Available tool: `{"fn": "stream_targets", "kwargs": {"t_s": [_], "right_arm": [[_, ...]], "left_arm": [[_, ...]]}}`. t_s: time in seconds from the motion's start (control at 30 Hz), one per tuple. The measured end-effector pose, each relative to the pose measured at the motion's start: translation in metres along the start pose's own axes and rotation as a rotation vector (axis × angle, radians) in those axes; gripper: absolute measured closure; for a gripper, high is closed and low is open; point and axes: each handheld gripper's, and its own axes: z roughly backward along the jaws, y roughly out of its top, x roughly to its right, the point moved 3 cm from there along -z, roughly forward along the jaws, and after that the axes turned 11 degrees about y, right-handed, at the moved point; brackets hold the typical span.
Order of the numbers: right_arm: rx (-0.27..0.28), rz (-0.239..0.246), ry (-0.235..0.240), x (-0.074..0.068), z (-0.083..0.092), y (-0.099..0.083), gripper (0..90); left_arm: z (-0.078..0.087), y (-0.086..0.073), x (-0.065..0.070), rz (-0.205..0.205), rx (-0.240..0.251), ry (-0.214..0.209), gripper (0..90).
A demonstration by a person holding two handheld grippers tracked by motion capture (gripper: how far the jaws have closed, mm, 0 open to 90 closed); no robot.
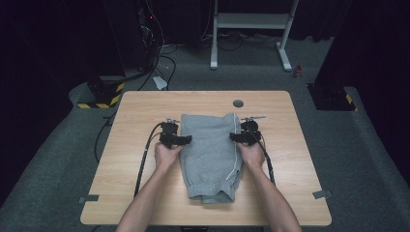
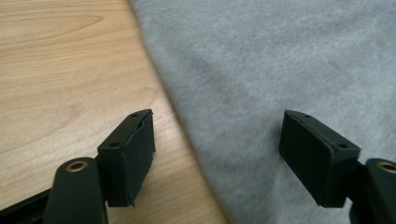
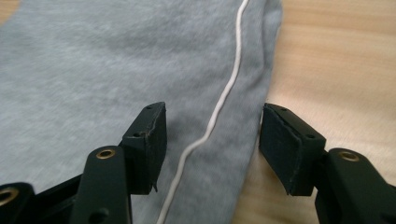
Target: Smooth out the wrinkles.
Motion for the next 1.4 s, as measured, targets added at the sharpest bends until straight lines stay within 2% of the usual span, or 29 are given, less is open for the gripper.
{"fn": "stream_targets", "kwargs": {"t_s": [0.03,0.1,0.2,0.33,0.37,0.57,0.7,0.8,1.1,1.23,1.4], "right_arm": [[0.002,-0.001,-0.010,-0.001,-0.001,0.001,41.4],[0.002,0.010,-0.019,-0.001,-0.003,0.000,41.0],[-0.004,0.028,-0.033,-0.003,-0.005,0.001,40.9],[-0.037,0.141,-0.089,-0.007,-0.010,0.002,41.9],[-0.062,0.136,-0.087,-0.007,-0.011,0.006,43.1],[-0.101,0.150,-0.063,-0.009,-0.014,0.013,53.6],[-0.102,0.164,-0.054,-0.009,-0.014,0.012,55.2],[-0.109,0.174,-0.045,-0.010,-0.014,0.013,60.7],[-0.104,0.196,-0.031,-0.012,-0.015,0.013,71.2],[-0.106,0.186,-0.012,-0.011,-0.014,0.013,75.5],[-0.103,0.168,0.013,-0.008,-0.014,0.014,78.5]], "left_arm": [[-0.001,0.000,0.001,-0.004,0.003,0.000,26.3],[-0.003,0.001,0.003,-0.036,0.009,0.029,26.6],[-0.007,0.002,0.013,-0.160,0.006,0.099,26.4],[-0.010,0.006,0.014,-0.153,0.003,0.096,25.9],[-0.010,0.006,0.014,-0.152,0.005,0.096,25.9],[-0.010,0.005,0.015,-0.129,0.019,0.109,29.6],[-0.009,0.003,0.017,-0.135,0.041,0.100,34.8],[-0.008,0.003,0.018,-0.143,0.046,0.089,40.2],[-0.009,0.007,0.019,-0.141,0.033,0.080,54.2],[-0.010,0.009,0.017,-0.126,0.037,0.063,62.3],[-0.011,0.010,0.014,-0.101,0.042,0.038,67.6]]}}
